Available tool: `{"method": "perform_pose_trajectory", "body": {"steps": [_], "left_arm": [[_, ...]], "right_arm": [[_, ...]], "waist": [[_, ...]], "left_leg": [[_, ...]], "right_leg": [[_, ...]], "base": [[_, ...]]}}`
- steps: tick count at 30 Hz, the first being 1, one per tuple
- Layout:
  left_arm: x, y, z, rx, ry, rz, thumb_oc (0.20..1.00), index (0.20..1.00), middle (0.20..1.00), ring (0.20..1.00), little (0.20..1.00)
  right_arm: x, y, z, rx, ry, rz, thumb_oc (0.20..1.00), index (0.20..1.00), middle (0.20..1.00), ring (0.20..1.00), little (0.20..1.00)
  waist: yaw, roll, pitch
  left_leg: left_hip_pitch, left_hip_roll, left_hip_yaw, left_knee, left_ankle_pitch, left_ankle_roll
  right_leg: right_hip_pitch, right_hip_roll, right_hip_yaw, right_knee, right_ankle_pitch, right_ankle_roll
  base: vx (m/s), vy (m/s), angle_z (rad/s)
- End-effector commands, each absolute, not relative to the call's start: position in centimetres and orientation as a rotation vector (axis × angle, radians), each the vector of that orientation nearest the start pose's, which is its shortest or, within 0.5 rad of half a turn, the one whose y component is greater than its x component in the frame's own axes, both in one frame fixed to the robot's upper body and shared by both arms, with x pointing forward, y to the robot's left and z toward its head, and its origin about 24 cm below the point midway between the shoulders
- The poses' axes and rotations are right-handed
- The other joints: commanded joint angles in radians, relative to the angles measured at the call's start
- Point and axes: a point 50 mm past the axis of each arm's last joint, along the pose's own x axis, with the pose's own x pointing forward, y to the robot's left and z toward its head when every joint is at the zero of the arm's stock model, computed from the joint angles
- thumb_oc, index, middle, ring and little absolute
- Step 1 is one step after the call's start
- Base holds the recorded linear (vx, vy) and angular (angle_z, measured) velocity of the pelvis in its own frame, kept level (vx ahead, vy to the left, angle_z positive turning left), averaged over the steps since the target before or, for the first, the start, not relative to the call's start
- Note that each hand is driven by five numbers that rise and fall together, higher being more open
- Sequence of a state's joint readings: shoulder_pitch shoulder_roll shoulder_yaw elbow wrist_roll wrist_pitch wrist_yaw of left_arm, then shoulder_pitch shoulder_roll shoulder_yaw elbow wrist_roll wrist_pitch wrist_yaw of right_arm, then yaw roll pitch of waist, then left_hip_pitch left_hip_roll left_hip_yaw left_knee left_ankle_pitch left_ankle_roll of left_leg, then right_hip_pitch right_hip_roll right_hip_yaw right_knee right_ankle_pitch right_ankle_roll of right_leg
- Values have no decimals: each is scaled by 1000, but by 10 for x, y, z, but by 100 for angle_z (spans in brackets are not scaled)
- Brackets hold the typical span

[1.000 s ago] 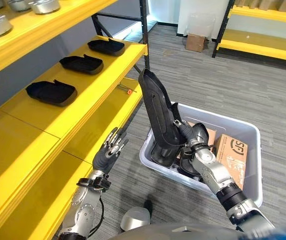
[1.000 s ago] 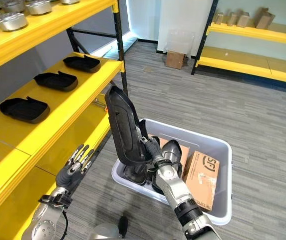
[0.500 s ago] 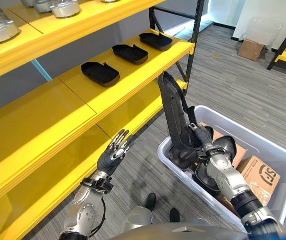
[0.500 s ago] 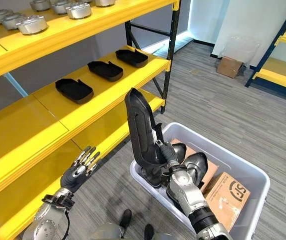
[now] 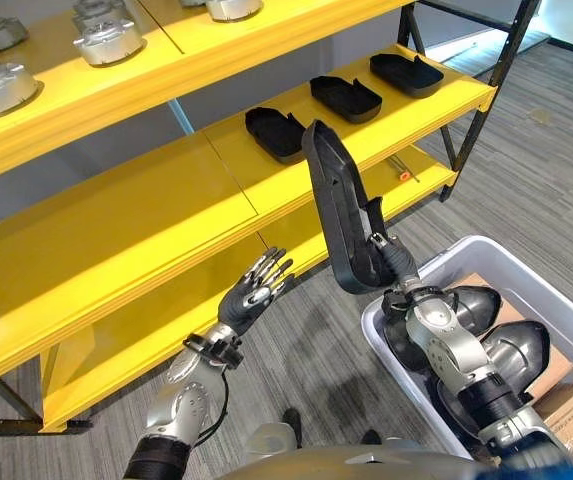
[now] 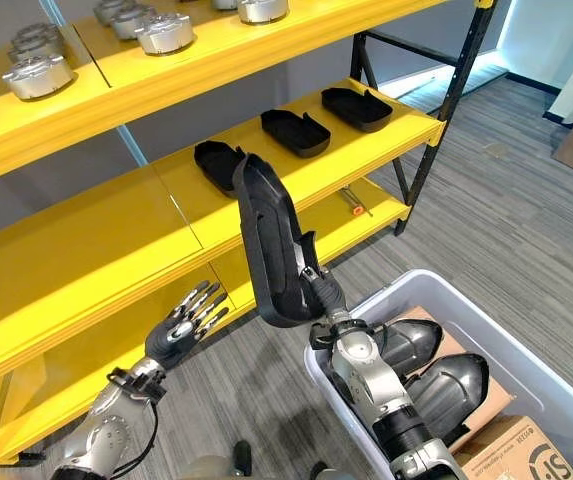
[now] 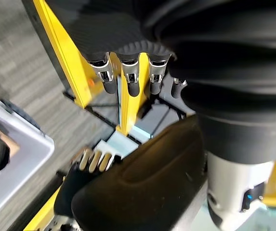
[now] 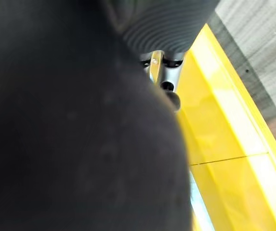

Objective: Move parts from the plastic box to the shelf.

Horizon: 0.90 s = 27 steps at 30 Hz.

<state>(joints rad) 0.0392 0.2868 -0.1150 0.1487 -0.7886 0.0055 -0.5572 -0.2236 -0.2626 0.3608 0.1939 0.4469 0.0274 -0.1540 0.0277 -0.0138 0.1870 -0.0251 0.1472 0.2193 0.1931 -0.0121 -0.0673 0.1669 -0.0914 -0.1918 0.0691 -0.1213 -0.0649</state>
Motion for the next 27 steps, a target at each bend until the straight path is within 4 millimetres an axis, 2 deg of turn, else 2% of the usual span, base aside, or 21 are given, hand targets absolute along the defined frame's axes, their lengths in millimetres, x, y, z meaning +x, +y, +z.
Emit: {"method": "perform_pose_trajectory", "body": {"steps": [1, 6, 9, 11, 15, 17, 20, 23, 24, 25, 26, 27], "left_arm": [[228, 161, 17, -515, 53, -563, 1000, 1000, 1000, 1000, 1000], [227, 160, 15, -446, 79, -592, 1000, 1000, 1000, 1000, 1000], [225, 164, 16, -420, 81, -569, 1000, 1000, 1000, 1000, 1000], [225, 169, 19, -374, 77, -542, 1000, 1000, 1000, 1000, 1000], [225, 176, 23, -359, 65, -525, 1000, 1000, 1000, 1000, 1000], [224, 180, 26, -344, 58, -522, 1000, 1000, 1000, 1000, 1000], [223, 182, 25, -381, 60, -525, 1000, 1000, 1000, 1000, 1000], [220, 178, 23, -466, 73, -535, 1000, 1000, 1000, 1000, 1000], [219, 175, 22, -453, 76, -552, 1000, 1000, 1000, 1000, 1000], [219, 168, 21, -438, 71, -588, 1000, 1000, 1000, 1000, 1000], [220, 165, 20, -465, 72, -598, 1000, 1000, 1000, 1000, 1000], [220, 164, 20, -479, 72, -600, 1000, 1000, 1000, 1000, 1000]], "right_arm": [[297, -116, 67, 168, -14, 197, 200, 200, 200, 200, 200], [294, -119, 59, 183, 21, 194, 200, 200, 200, 200, 200], [291, -118, 54, 182, 49, 203, 200, 200, 200, 200, 200], [288, -115, 52, 184, 57, 212, 200, 200, 200, 200, 200], [290, -111, 53, 207, 62, 212, 200, 200, 200, 200, 200], [294, -106, 55, 217, 64, 203, 200, 200, 200, 200, 200], [295, -105, 57, 220, 51, 204, 200, 200, 200, 200, 200], [292, -99, 55, 235, 59, 208, 200, 200, 200, 200, 200], [293, -97, 54, 238, 63, 210, 200, 200, 200, 200, 200], [296, -100, 54, 239, 61, 204, 200, 200, 200, 200, 200], [297, -102, 55, 239, 58, 202, 200, 200, 200, 200, 200], [298, -103, 55, 238, 58, 203, 200, 200, 200, 200, 200]], "waist": [[-20, 58, -71], [-26, 73, -80], [-19, 75, -75], [-6, 69, -73], [27, 58, -71], [70, 45, -62], [93, 36, -54], [110, 33, -38], [110, 34, -33], [91, 39, -22], [77, 38, -16], [71, 36, -15]], "left_leg": [[65, 74, 8, -174, 179, -32], [130, 24, 38, -223, 116, -9], [142, 14, 24, -231, 111, 5], [149, 0, 20, -240, 104, 20], [151, -20, 20, -255, 96, 43], [137, -57, 21, -249, 78, 78], [123, -92, 28, -237, 60, 108], [121, -122, 29, -223, 39, 141], [125, -126, 22, -228, 37, 149], [129, -126, -20, -243, 43, 150], [136, -129, -46, -254, 44, 149], [139, -132, -58, -259, 43, 149]], "right_leg": [[-79, -9, -41, 5, 93, 77], [-69, -43, -59, 26, 92, 101], [-66, -65, -55, 34, 101, 115], [-61, -87, -61, 32, 112, 138], [-55, -117, -94, 42, 121, 168], [-64, -164, -133, 109, 152, 178], [-72, -201, -155, 194, 190, 185], [-120, -242, -164, 350, 242, 194], [-150, -239, -142, 406, 260, 196], [-204, -149, -68, 414, 251, 186], [-227, -104, -34, 396, 234, 181], [-240, -89, -21, 372, 233, 181]], "base": [[52, 241, 5], [114, 401, 32], [133, 442, 32], [85, 337, 28], [39, 251, 22], [20, 437, 44], [-4, 280, 29], [-18, 191, 5], [-15, 123, 22], [0, 49, 31], [12, 0, 60], [32, -15, 79]]}}
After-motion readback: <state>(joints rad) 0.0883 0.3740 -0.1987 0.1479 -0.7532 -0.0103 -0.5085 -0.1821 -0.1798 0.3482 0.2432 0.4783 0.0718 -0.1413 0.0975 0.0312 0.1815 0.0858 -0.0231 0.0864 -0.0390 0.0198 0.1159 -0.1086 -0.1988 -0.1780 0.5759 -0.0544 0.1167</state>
